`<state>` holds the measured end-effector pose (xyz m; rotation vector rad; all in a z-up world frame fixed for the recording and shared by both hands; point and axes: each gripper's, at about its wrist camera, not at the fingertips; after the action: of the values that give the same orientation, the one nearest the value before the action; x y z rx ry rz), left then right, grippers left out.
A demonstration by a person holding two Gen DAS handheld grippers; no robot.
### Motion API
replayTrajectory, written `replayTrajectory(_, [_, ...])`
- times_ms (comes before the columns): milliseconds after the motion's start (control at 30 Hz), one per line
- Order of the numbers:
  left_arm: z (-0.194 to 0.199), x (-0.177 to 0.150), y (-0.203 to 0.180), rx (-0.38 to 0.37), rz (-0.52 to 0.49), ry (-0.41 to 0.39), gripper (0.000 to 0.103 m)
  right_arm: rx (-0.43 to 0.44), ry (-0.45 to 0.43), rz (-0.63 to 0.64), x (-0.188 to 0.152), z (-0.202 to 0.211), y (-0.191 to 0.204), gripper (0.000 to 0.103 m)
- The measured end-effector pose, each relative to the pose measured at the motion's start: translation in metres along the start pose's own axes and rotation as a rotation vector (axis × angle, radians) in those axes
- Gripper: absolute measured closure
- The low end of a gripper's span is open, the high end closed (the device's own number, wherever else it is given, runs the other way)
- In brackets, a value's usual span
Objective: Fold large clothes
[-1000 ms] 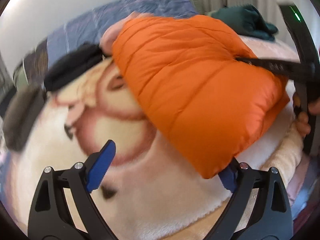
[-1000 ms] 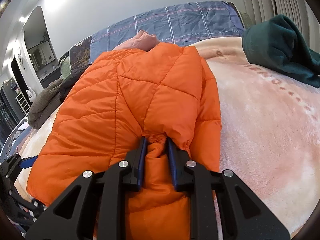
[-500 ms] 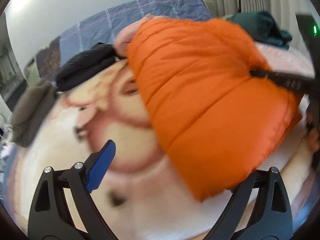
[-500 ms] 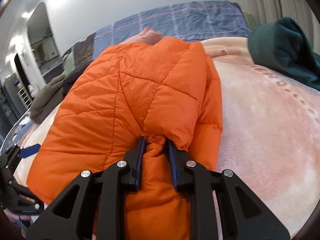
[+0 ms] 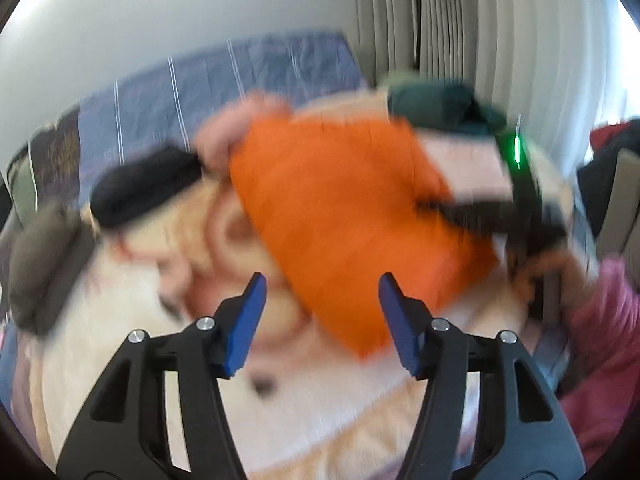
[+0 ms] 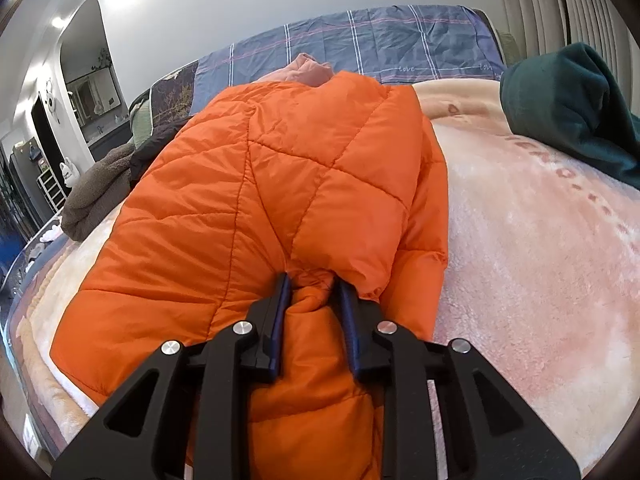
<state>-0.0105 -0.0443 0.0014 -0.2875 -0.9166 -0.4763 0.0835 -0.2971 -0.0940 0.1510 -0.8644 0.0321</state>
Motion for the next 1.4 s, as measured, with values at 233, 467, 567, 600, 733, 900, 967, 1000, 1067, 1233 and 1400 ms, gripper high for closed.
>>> replayTrajectory(233, [-0.102, 0.103, 0.043, -0.017, 0.006, -0.038, 0.042, -0.008, 0.007, -0.031, -0.005, 0.005, 0.000, 0.075])
replayTrajectory(467, [-0.262, 0.098, 0.096, 0.068, 0.095, 0.228, 0.010, 0.000, -0.004, -0.025, -0.003, 0.004, -0.001, 0.072])
replayTrajectory(567, [-0.262, 0.088, 0.102, 0.024, 0.133, 0.228, 0.010, 0.003, 0.000, -0.012, -0.004, 0.002, 0.001, 0.071])
replayTrajectory(600, [-0.261, 0.084, 0.101, 0.031, 0.121, 0.226, 0.010, 0.001, 0.001, -0.005, -0.003, 0.001, 0.003, 0.071])
replayTrajectory(733, [-0.255, 0.083, 0.103, 0.033, 0.127, 0.215, 0.010, -0.008, -0.002, 0.009, -0.003, 0.001, 0.006, 0.071])
replayTrajectory(900, [-0.233, 0.118, 0.077, 0.018, 0.093, 0.178, 0.036, -0.002, 0.002, -0.001, -0.003, -0.001, 0.003, 0.070])
replayTrajectory(967, [-0.221, 0.141, 0.050, -0.045, 0.011, 0.126, 0.036, -0.004, 0.002, 0.002, -0.003, -0.001, 0.004, 0.070])
replayTrajectory(1000, [-0.221, 0.150, 0.038, -0.058, -0.034, 0.111, 0.035, -0.005, 0.002, 0.003, -0.002, -0.001, 0.004, 0.070])
replayTrajectory(1067, [-0.236, 0.166, 0.012, -0.033, -0.154, 0.117, 0.028, -0.005, 0.002, 0.002, -0.002, -0.002, 0.004, 0.070])
replayTrajectory(1233, [-0.337, 0.143, 0.018, -0.021, -0.117, 0.381, 0.015, -0.020, -0.009, -0.025, -0.001, -0.001, 0.000, 0.070])
replayTrajectory(1400, [-0.346, 0.136, 0.025, -0.031, -0.078, 0.379, 0.014, -0.001, 0.002, -0.039, -0.002, -0.002, -0.004, 0.070])
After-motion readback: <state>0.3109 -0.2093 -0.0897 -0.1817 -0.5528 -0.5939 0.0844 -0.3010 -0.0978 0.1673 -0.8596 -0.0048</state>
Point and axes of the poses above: each gripper's, at about its wrist camera, not at the fingertips, and z roughly against the way its jaws point, y to its left, x to its top, and after that the axes turned 10 degrees about -x, right-handed
